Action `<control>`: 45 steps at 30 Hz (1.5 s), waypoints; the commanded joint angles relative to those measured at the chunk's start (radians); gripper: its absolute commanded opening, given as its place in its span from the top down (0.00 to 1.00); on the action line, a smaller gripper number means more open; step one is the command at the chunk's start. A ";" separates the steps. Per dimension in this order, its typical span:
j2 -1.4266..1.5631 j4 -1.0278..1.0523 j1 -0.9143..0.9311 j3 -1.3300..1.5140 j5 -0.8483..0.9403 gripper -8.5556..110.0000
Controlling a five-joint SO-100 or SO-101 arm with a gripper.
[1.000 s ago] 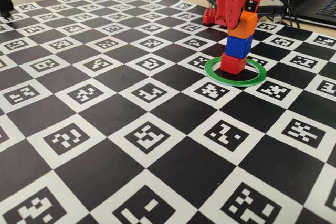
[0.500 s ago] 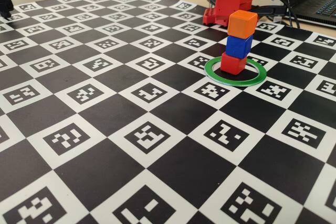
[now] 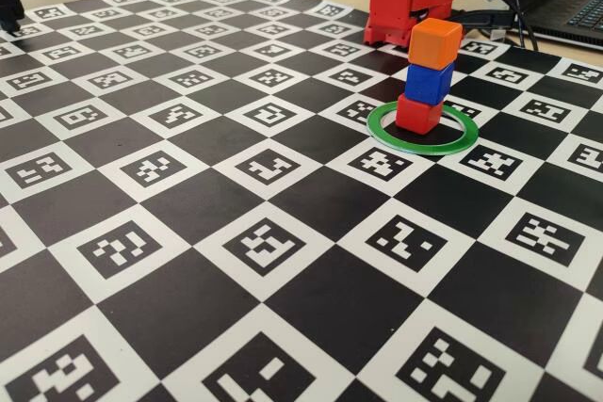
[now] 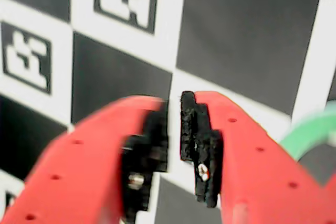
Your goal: Grab the red cube then put it in the green circle then put the blue cube on top and finally the orange cube on top
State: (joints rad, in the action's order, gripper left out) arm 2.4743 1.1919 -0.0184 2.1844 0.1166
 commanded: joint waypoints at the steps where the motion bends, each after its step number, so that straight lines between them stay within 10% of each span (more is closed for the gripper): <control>1: 0.238 -0.123 0.031 0.193 0.156 0.98; 18: 0.761 -0.407 0.083 0.887 0.977 0.98; 45: 0.884 0.140 -0.064 1.002 1.233 0.97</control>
State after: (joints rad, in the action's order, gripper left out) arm 3.3073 1.2441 -0.0736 3.1324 1.3560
